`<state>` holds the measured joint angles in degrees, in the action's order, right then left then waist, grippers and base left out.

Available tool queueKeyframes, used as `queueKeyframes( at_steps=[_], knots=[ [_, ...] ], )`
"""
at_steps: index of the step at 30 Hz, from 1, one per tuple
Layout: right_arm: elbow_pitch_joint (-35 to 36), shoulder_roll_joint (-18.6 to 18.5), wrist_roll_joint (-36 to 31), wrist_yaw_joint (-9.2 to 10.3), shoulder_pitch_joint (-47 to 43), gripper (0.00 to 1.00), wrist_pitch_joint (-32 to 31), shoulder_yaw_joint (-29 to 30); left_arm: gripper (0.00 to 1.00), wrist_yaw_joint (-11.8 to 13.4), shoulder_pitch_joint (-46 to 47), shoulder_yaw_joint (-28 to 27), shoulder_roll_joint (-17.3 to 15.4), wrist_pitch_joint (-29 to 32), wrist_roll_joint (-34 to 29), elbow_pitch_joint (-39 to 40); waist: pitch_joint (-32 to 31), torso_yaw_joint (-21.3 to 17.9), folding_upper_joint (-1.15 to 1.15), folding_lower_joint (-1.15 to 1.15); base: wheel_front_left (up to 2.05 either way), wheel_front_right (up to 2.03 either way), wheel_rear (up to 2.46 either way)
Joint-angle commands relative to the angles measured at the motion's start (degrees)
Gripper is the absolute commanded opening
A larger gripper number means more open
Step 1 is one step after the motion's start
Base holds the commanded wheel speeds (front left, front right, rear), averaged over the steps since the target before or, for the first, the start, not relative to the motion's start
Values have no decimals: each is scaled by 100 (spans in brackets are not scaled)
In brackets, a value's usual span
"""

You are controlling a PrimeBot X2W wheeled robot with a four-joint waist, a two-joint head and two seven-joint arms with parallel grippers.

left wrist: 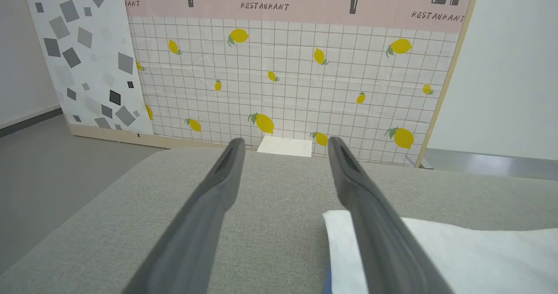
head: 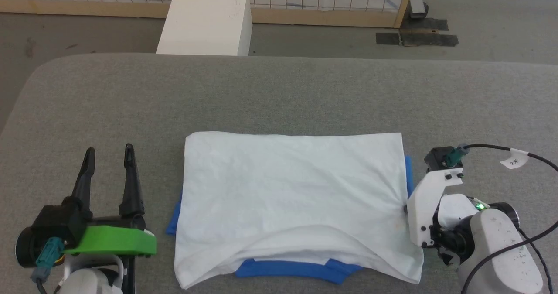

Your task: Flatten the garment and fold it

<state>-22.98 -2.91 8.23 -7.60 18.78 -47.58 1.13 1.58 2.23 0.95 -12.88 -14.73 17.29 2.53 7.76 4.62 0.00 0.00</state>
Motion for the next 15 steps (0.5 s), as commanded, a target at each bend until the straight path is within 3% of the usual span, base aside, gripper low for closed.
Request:
queueKeyframes(
  at_steps=[1, 11, 15],
  knots=[
    [-52, -76, 18, 11, -122, 0, 8, 128, 100, -51, -67, -57, 59, -27, -83, -19, -65, -44, 0, 0, 0, 0, 0],
    [560, -775, -266, 11, -541, 0, -366, 1375, 100, -292, -196, -331, 345, -27, -255, -63, -211, -98, 0, 0, 0, 0, 0],
    [963, -860, -294, 11, -640, 0, -544, 1499, 100, -382, -218, -403, 439, -27, -293, -97, -266, -83, 0, 0, 0, 0, 0]
  ],
)
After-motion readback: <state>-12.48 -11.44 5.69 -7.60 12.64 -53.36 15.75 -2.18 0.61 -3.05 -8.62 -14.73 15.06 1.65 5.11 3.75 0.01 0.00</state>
